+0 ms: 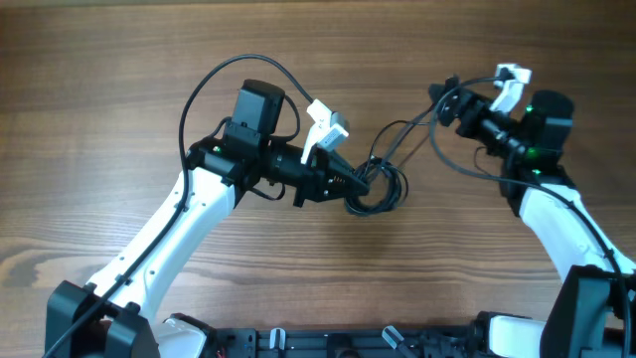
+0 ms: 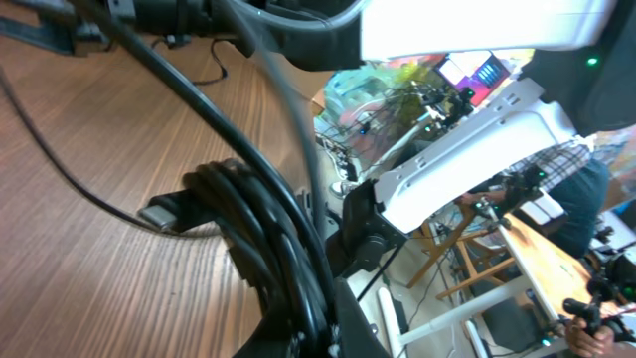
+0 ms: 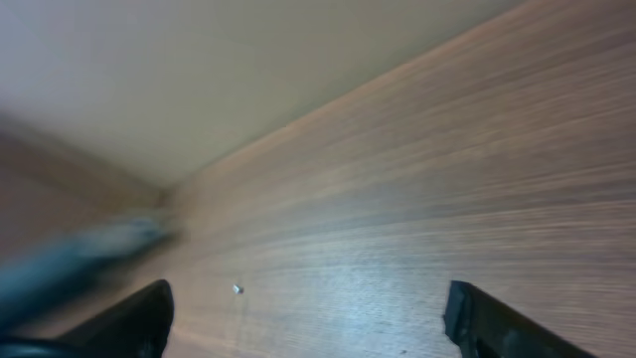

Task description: Untangle cables

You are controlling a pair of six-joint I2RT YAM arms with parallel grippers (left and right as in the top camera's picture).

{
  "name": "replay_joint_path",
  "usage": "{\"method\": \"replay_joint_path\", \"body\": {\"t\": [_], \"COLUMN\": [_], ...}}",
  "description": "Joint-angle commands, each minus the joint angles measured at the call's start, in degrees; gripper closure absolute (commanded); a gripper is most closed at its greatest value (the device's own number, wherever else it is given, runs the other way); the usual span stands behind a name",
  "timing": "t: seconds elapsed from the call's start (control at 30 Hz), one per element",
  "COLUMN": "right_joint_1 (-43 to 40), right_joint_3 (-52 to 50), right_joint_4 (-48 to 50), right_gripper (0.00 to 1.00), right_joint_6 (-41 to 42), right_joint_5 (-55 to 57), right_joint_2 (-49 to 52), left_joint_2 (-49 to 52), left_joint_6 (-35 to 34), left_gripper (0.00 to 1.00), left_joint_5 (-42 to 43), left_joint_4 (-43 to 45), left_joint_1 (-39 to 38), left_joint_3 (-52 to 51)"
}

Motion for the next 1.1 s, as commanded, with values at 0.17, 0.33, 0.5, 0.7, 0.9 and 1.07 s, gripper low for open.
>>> {"method": "replay_joint_path", "body": {"t": [0.17,0.33,0.5,0.7,0.9,1.07], "right_joint_1": [-2.1,-2.1,-1.8,8.9,18.8,18.9], "right_joint_3": [0.4,0.4,0.3,-1.4,-1.4,-1.4], "right_joint_4": [-8.3,-18.8,-22.2,-23.1,-9.8,-5.3], "right_gripper": [0.00,0.00,0.00,0.00,0.00,0.00], "right_joint_6": [2.1,2.1,11.1,37.4,68.8,74.1], "right_joint_5": [8.2,-0.9,-17.8,-15.0,-4.0,-5.7], "right_joint_2": [0.2,0.2,0.2,0.2,0.2,0.3], "left_joint_2": [-1.2,-1.2,-1.2,-1.2,-1.2,-1.2], "left_joint_6": [-4.5,-14.8,-20.4,-27.0,-28.2,-27.7], "left_gripper": [0.96,0.96,0.96,0.96,0.96,0.96], "left_joint_5": [-3.1,-21.8,-24.1,-10.7,-3.9,-3.9], "left_joint_4": [0.0,-2.0,-10.2,-2.4,5.9,8.1], "left_joint_1": [0.5,2.1,3.3,8.9,7.1,6.8], "left_joint_3": [0.4,0.4,0.4,0.4,0.4,0.4]}}
